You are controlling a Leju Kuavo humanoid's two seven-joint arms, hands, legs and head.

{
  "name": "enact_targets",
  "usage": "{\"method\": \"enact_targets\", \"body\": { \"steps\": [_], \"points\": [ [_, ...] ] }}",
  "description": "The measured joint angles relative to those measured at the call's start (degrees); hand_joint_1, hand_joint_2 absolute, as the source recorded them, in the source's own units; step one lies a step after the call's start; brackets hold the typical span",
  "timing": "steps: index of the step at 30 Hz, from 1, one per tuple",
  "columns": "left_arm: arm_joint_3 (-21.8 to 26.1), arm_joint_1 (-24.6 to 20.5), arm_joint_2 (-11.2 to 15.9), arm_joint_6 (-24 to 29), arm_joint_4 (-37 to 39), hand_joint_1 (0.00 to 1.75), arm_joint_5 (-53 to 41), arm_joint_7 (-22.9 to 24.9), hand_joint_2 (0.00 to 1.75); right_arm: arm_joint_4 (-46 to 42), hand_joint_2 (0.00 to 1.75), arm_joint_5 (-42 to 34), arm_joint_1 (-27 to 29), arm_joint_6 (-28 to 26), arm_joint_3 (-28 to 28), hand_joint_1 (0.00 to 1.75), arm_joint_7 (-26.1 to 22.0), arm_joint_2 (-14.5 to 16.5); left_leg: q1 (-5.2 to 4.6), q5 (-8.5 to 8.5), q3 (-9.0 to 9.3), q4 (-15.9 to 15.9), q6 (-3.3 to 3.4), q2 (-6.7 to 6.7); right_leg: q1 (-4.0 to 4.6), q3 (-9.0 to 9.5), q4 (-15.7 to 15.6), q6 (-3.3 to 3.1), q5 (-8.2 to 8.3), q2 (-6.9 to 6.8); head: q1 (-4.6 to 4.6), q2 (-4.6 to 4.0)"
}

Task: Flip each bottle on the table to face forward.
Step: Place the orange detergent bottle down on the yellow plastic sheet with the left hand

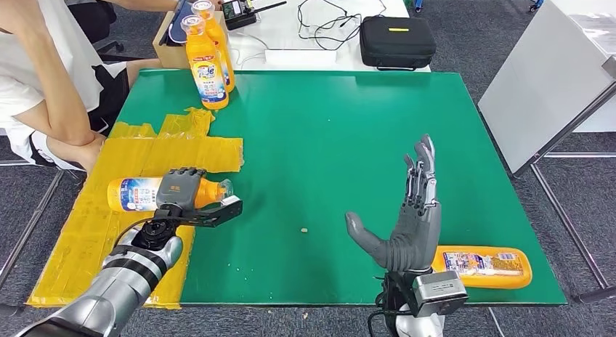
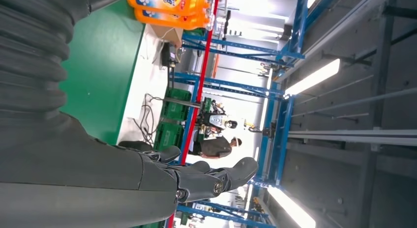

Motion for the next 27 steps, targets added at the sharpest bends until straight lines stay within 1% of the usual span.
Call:
{"method": "enact_targets", "body": {
  "steps": [5,10,16,18,20,21,23,25,27],
  "points": [
    [0.0,-0.4,-0.2,0.9,1.4,0.00,-0.1,0.1,1.75,0.6,1.75,0.0,0.0,0.0,0.0,0.00,0.1,0.0,0.00,0.02,0.13,0.0,-0.01,0.00,0.01,0.12,0.0,0.00,0.03,0.00,0.00,0.00],
    [0.0,-0.4,-0.3,4.0,1.8,0.00,0.2,-0.2,1.75,1.1,1.75,0.2,-0.1,0.0,0.1,0.00,0.2,-0.2,0.01,0.06,0.14,0.0,-0.01,-0.01,0.02,0.14,0.0,0.00,0.04,0.00,-0.01,0.00],
    [0.6,0.2,-0.6,4.7,1.6,0.00,1.9,-2.4,1.75,1.5,1.75,1.0,-0.1,-0.3,0.2,0.00,0.4,-0.5,0.00,0.06,0.13,0.0,-0.01,-0.01,0.02,0.14,0.0,0.00,0.04,0.00,-0.01,0.00],
    [1.1,0.7,-0.7,5.8,1.1,0.00,3.2,-3.7,1.75,1.6,1.75,1.8,-0.1,-0.3,0.2,0.00,0.7,-0.7,0.00,0.06,0.12,0.0,-0.01,0.00,0.01,0.13,0.0,0.00,0.04,0.00,0.00,0.00],
    [1.8,2.1,-0.8,8.4,-0.5,0.00,6.4,-6.7,1.75,1.7,1.75,3.5,-0.1,-0.7,0.2,0.00,1.1,-0.9,0.00,0.05,0.09,0.0,-0.01,0.02,0.01,0.08,0.0,0.00,0.04,0.01,0.00,0.00],
    [2.3,3.3,-0.9,9.9,-2.1,0.00,9.6,-9.6,1.75,1.8,1.75,4.9,0.0,-1.2,0.2,0.00,1.3,-1.0,0.00,0.05,0.07,0.0,-0.01,0.04,0.00,0.06,0.0,0.01,0.04,0.01,0.00,0.00],
    [3.4,7.0,-1.3,12.0,-7.4,0.00,18.6,-17.4,1.75,1.9,1.75,9.2,0.2,-2.3,0.3,0.00,2.4,-1.7,-0.01,0.03,0.02,0.0,-0.01,0.06,-0.01,0.01,0.0,0.01,0.04,0.02,0.00,0.00],
    [4.2,11.6,-1.6,11.8,-15.1,0.00,28.2,-24.2,1.75,2.1,1.75,15.2,0.5,-3.1,0.5,0.00,4.3,-2.9,-0.02,-0.02,-0.03,0.0,-0.01,0.08,-0.03,-0.03,0.0,0.03,0.03,0.02,0.01,0.00],
    [4.8,16.4,-1.8,9.8,-23.8,0.00,35.6,-28.1,1.75,2.4,1.75,22.6,0.8,-3.1,0.7,0.00,7.2,-4.5,-0.04,-0.08,-0.10,0.0,0.01,0.08,-0.06,-0.10,0.0,0.04,0.01,0.02,0.01,0.00]
  ]
}}
